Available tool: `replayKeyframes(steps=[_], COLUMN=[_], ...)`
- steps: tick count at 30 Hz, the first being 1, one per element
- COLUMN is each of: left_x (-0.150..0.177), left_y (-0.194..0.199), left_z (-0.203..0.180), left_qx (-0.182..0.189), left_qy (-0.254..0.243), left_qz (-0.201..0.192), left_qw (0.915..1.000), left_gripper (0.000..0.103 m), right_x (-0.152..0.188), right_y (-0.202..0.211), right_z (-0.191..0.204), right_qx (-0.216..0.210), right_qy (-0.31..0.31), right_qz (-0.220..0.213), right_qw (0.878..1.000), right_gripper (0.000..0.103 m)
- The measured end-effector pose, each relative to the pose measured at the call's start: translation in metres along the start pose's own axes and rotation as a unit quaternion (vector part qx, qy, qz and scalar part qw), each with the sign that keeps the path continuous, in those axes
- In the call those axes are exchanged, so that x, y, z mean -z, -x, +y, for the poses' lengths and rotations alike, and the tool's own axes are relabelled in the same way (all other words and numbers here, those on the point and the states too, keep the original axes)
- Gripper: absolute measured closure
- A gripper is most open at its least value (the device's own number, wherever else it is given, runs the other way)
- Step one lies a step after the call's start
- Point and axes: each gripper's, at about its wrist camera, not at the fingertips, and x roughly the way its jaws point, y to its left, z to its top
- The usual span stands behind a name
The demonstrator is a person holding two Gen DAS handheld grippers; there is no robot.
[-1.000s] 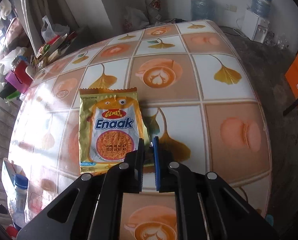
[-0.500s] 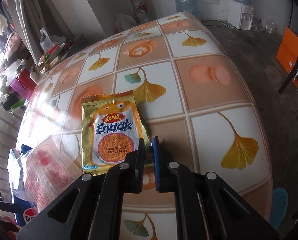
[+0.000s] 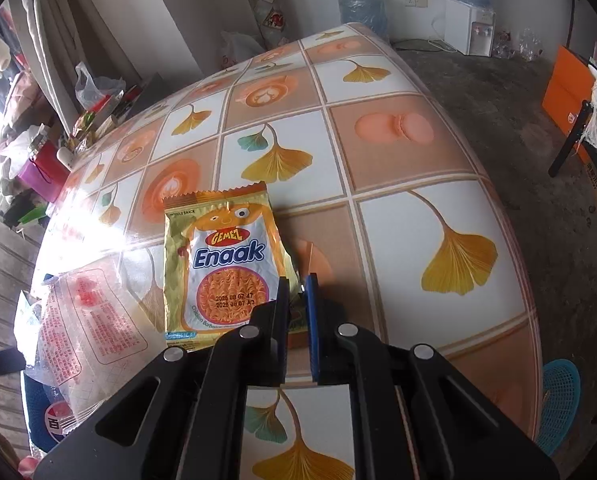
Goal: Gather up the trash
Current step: 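Grasp the yellow Enaak bag with the right tool while the left tool grasps the clear plastic bag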
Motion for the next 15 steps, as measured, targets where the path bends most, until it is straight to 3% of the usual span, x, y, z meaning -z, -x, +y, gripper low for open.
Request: replayKeyframes(steps=[6,10,15], left_x=[-0.019,-0.025,-0.028], left_y=[-0.023,-0.029,-0.038], left_z=[0.014,0.011,0.004], left_qx=[-0.016,-0.022,-0.059], left_qy=[0.063,0.061,0.033], left_qz=[-0.005,-0.012,-0.022], left_qw=[0.9979,0.9978,0.9975], left_gripper=[0.052,0.054,0.067], right_x=[0.001,0.001,0.002], right_y=[0.0,0.0,0.001], right_z=[-0.001,-0.002,-0.004], right_qx=[-0.003,-0.005,-0.01], right_qy=[-0.003,-0.004,-0.008], right_qz=[-0.002,-0.006,-0.008], right_qw=[1.0,1.0,1.0], right_gripper=[0.095,0.095,0.095])
